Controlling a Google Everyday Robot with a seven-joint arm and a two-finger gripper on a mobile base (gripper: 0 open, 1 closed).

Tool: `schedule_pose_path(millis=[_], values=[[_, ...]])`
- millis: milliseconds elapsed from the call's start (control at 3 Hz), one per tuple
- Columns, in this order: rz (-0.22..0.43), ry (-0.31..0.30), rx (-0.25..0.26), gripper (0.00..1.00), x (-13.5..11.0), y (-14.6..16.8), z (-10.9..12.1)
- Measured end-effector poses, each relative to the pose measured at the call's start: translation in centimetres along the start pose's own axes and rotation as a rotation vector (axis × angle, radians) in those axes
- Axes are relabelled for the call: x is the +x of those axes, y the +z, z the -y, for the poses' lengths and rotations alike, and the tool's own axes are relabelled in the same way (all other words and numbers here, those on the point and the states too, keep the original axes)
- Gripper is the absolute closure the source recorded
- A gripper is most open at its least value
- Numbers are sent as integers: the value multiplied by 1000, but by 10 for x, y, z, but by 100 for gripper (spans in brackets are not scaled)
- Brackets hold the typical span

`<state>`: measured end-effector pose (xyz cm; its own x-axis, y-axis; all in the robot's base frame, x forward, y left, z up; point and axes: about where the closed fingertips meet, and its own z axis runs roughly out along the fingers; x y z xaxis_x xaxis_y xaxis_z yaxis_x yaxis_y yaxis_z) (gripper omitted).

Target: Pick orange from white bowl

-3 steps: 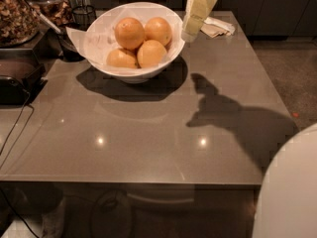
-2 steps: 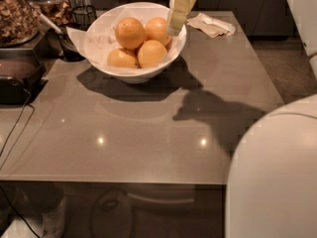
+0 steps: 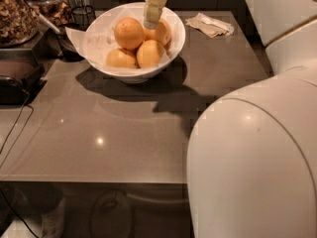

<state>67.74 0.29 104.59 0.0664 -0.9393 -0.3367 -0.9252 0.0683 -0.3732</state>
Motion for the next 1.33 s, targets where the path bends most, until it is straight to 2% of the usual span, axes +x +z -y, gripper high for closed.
schedule_pose_path(millis=[333, 667, 1333], values=[[49, 36, 15, 0, 2, 8, 5], [93, 62, -2, 0, -1, 28, 8], [108, 72, -54, 0, -8, 60, 6]])
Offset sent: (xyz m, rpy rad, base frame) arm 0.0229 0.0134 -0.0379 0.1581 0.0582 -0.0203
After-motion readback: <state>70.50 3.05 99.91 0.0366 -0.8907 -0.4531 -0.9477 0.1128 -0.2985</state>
